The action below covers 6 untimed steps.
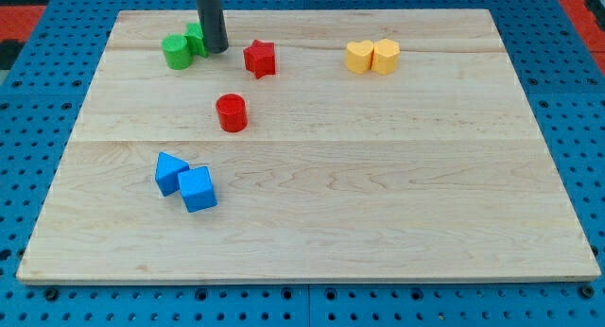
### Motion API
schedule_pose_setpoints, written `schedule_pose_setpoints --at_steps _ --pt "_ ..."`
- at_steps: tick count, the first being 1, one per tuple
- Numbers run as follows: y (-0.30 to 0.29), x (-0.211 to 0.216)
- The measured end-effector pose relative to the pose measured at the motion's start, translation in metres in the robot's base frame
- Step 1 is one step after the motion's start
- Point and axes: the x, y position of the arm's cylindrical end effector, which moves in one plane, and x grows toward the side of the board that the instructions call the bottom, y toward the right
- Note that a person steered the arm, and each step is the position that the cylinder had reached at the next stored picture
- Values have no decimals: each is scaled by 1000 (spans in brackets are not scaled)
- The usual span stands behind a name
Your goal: Drag the green star to the top right of the green circle
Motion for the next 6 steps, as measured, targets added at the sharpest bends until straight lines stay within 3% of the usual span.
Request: schedule_pose_setpoints --at_steps 1,2,5,6 --pt "45 -20" --pt "48 -51" --pt "-34 -31" --pt "20 -36"
